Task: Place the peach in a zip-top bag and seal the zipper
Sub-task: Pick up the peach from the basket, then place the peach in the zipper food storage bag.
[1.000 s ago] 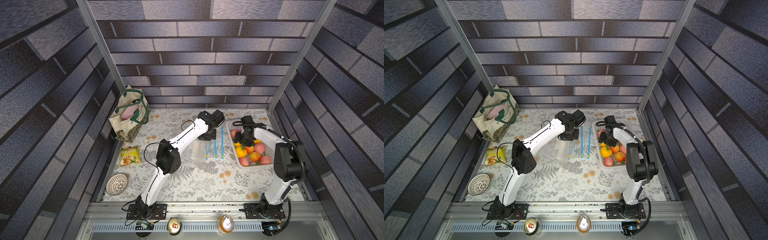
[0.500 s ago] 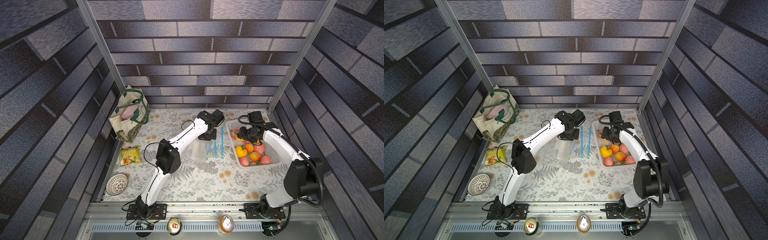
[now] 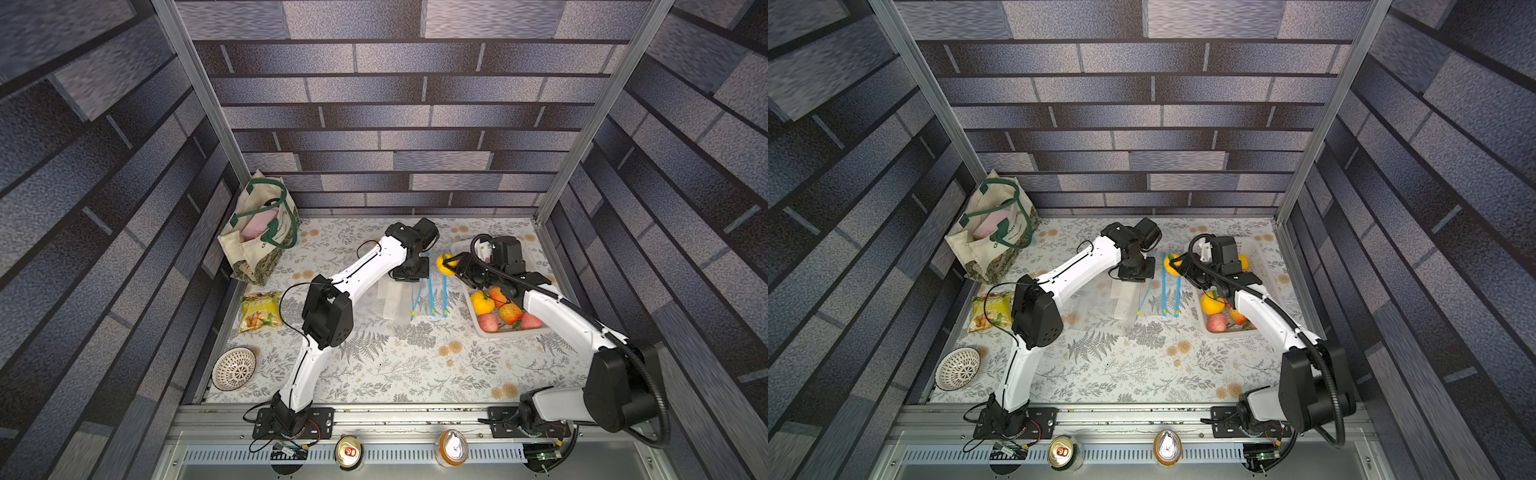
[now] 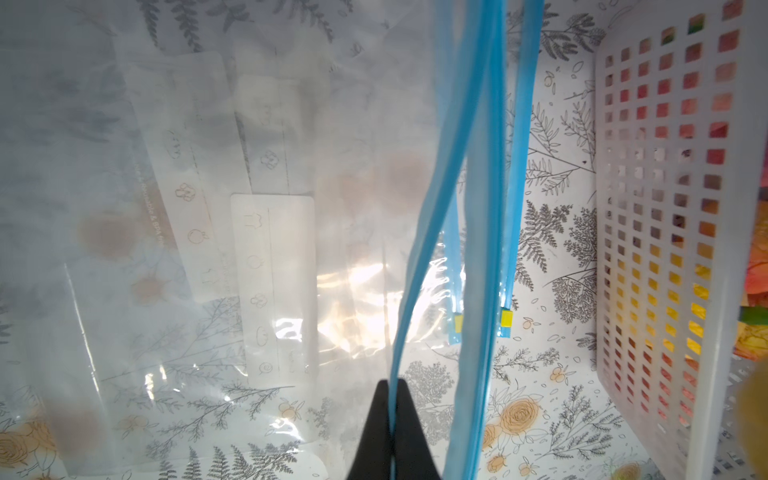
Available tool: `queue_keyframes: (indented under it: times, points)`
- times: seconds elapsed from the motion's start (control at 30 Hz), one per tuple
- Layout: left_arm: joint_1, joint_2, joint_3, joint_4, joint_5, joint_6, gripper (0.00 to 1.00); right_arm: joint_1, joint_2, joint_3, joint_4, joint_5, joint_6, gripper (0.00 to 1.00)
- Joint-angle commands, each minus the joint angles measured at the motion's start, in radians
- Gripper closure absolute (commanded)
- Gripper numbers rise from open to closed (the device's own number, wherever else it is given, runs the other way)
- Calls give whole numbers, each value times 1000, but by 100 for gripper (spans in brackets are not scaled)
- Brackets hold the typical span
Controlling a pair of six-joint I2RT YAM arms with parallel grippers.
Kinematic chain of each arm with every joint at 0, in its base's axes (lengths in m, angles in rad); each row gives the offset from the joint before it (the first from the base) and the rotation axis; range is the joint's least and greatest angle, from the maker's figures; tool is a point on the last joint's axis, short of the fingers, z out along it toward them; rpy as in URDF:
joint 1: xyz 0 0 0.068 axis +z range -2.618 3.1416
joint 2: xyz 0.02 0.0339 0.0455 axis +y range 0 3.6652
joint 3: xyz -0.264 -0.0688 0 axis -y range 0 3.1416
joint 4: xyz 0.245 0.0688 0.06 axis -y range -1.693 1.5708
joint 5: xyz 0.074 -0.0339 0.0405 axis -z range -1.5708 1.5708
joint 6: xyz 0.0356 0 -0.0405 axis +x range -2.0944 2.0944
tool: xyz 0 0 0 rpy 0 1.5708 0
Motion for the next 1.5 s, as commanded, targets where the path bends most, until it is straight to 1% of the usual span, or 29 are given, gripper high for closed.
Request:
queue_keyframes:
  times: [0.0, 0.13, 0.3, 0.53, 0.63, 0.7, 0.83, 0.9, 1.07, 1.3, 1.37, 1.47]
  points:
    - [11, -81, -50, 62, 53, -6, 100, 30, 43, -18, 241, -50, 177, 44]
    - [13, -90, -70, 75, 62, -6, 100, 53, 93, -25, 354, -56, 269, 44]
    - [15, -95, -85, 88, 65, -10, 100, 62, 108, -47, 431, -36, 371, 44]
    - [23, -99, -89, 108, 80, -24, 100, 77, 61, -101, 438, -8, 483, 44]
    - [25, -106, -95, 124, 92, -31, 100, 96, 93, -144, 559, -14, 582, 44]
    - [28, -111, -105, 136, 99, -37, 100, 114, 119, -155, 604, -10, 630, 44]
    - [33, -130, -133, 155, 102, -48, 100, 134, 140, -170, 624, 11, 653, 44]
    - [36, -140, -151, 164, 99, -52, 100, 139, 133, -167, 589, 16, 638, 44]
    - [37, -167, -160, 156, 53, -45, 100, 144, 92, -136, 334, 53, 482, 44]
    - [19, -167, -134, 136, 51, -24, 100, 163, 121, -80, 196, 47, 356, 44]
    - [11, -169, -119, 120, 45, -8, 100, 167, 129, -47, 127, 54, 291, 44]
    - [-2, -169, -95, 103, 72, 35, 100, 179, 151, 20, 28, 54, 193, 44]
